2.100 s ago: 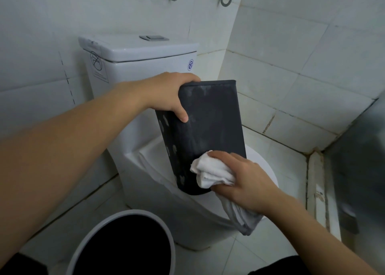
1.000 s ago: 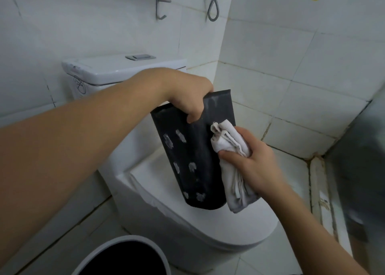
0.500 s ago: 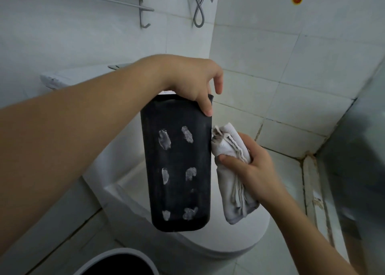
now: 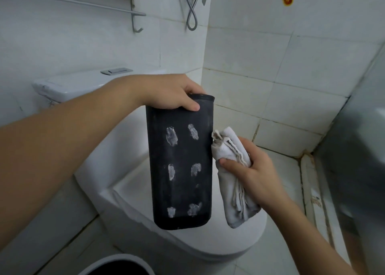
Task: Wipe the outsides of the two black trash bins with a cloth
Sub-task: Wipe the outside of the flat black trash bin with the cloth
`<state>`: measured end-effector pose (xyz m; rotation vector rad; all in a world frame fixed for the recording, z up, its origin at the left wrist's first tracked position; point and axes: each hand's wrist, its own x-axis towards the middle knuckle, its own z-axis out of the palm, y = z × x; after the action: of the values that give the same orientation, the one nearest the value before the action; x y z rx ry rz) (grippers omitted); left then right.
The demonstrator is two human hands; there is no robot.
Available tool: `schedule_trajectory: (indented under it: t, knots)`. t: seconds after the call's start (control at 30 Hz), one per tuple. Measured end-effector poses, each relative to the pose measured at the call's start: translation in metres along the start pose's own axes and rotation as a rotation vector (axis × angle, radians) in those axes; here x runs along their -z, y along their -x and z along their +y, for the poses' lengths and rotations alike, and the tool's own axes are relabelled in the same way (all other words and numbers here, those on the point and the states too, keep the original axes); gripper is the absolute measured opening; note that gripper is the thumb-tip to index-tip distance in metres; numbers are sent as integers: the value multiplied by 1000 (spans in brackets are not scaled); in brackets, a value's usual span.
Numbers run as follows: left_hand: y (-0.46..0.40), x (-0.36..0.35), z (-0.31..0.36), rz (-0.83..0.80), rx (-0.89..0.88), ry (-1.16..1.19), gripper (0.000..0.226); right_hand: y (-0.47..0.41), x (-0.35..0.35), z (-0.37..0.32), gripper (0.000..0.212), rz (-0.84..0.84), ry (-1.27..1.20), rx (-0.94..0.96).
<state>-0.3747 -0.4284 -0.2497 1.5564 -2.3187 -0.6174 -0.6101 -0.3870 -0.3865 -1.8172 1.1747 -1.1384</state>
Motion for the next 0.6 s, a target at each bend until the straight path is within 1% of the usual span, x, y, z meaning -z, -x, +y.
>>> schedule_trajectory:
  t: [0.13,0.2,0.3,0.4,0.5,0.6]
  knots:
    - [-1,1,-6,3,-1,57,29,-2,-3,-5,40,2,33,21]
    - [-1,1,-10,7,-9,57,30,-5,-2,-12,41,49,87,53]
    - [-3,-2,-10,27,-34,36,29,-18,1,-33,40,155,138,115]
    - [-7,-6,-6,53,-77,-55,25,-33,-6,-48,38,165,181,184]
    - [-7,-5,-12,60,-81,-40,25,-36,-17,-42,44,172,228,233]
    - [-5,-4,-15,71,-74,-3,29,-34,-24,-32,55,156,221,193]
